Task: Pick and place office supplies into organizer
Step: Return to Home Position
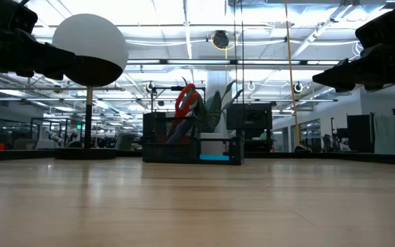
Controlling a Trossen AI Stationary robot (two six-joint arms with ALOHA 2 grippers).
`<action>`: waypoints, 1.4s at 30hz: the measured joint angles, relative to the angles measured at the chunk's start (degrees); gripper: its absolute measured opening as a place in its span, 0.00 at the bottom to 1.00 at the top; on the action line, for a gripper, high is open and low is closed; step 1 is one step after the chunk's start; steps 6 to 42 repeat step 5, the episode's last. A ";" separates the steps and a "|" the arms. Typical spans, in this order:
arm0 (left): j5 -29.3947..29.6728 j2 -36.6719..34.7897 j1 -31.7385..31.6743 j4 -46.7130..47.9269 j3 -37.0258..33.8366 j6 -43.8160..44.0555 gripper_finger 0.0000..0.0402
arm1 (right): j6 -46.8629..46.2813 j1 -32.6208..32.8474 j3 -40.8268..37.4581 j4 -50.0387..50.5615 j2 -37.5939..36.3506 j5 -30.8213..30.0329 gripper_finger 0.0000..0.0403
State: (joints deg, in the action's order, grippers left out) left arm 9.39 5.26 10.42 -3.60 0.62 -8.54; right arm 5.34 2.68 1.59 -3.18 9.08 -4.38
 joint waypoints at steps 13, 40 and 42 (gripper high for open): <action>0.00 -0.02 0.00 -0.01 0.00 0.01 0.30 | 0.01 0.00 0.02 0.00 -0.01 0.00 0.45; 0.00 -0.02 0.00 -0.01 0.00 0.01 0.30 | 0.01 0.00 0.02 0.00 -0.01 0.00 0.45; 0.00 -0.02 0.00 -0.01 0.00 0.01 0.30 | 0.01 0.00 0.02 0.00 -0.01 0.00 0.45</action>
